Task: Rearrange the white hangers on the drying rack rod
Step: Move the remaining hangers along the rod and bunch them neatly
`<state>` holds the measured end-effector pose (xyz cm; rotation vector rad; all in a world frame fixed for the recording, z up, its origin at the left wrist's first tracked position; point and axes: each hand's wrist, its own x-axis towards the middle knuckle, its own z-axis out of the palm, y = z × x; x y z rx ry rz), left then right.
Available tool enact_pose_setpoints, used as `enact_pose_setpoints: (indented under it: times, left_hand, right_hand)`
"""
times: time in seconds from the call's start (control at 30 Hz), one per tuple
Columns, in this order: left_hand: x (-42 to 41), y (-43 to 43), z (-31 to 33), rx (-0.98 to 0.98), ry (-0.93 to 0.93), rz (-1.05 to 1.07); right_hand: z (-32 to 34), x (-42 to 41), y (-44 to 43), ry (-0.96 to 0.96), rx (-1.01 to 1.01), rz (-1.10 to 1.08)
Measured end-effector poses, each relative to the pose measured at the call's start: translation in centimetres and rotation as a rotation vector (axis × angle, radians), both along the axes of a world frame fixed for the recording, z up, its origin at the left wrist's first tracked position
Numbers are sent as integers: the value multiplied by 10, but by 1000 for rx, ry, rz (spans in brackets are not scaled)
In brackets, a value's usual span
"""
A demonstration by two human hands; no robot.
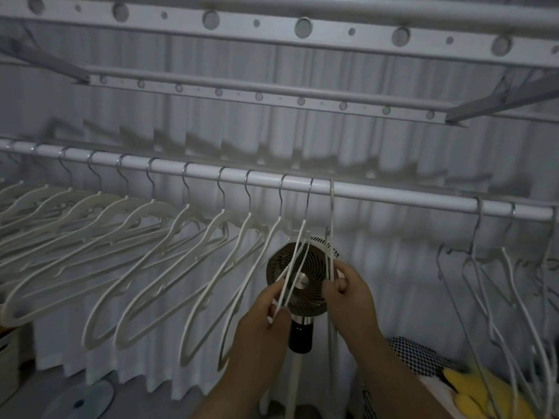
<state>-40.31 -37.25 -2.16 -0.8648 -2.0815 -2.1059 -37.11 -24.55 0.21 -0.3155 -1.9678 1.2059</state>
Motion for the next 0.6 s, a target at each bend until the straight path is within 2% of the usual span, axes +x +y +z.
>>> enact_pose_setpoints:
  times: [0.17, 0.23, 0.27, 0.33, 0.43, 0.5, 0.6]
  left_hand:
    - [1, 3, 1, -35, 23, 8]
    - [3, 0, 4, -134, 100, 28]
    - [4, -4, 6, -245, 172, 73]
    - [6, -18, 12, -445, 438, 294]
    - [7, -42, 29, -357, 762, 551]
    - [-2, -50, 38, -323, 777, 625]
    - [-21, -51, 43, -516, 568, 604]
  right_hand:
    - [1, 6, 4, 28, 2, 8]
    - [1, 6, 6, 39, 5, 4]
    - [0, 5, 7, 39, 6, 1]
    - [0, 2, 9, 29, 1, 7]
    - [0, 1, 8, 17, -7, 32]
    - [-1, -1, 5, 15, -9, 44]
    - [-1, -3, 4, 6, -5, 52]
